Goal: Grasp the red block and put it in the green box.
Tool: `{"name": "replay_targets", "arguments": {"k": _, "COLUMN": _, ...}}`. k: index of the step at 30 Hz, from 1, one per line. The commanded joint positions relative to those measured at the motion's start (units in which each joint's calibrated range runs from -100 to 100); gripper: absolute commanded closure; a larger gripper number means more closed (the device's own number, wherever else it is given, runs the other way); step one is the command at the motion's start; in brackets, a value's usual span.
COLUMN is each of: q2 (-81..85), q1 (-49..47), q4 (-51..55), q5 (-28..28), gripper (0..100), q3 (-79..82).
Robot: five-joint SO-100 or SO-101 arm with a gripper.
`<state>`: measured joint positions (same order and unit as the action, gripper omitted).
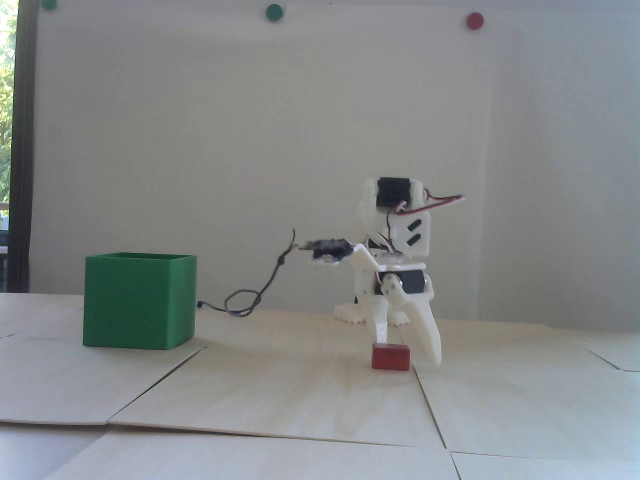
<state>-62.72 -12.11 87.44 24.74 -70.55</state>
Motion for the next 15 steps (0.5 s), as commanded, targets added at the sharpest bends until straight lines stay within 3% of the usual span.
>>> {"name": "replay_targets", "arguments": {"k": 1, "q2": 0.9, "q1": -0.7, "q4": -0.8, "q5": 0.6, "gripper": 65, "q3": -4.6}}
{"name": "replay_targets", "arguments": {"k": 5, "q2": 0.5, "q1": -0.7, "q4": -0.8, "q5": 0.6, "gripper": 71, "q3": -4.6}}
{"name": "replay_targets", "arguments": {"k": 10, "q2": 0.5, "q1": -0.6, "q4": -0.3, "q5": 0.3, "gripper": 97, "q3": -4.6}}
{"name": "replay_targets", "arguments": {"k": 15, "q2": 0.5, "q1": 0.4, "q4": -0.3, "q5": 0.3, "gripper": 96, "q3": -4.6}}
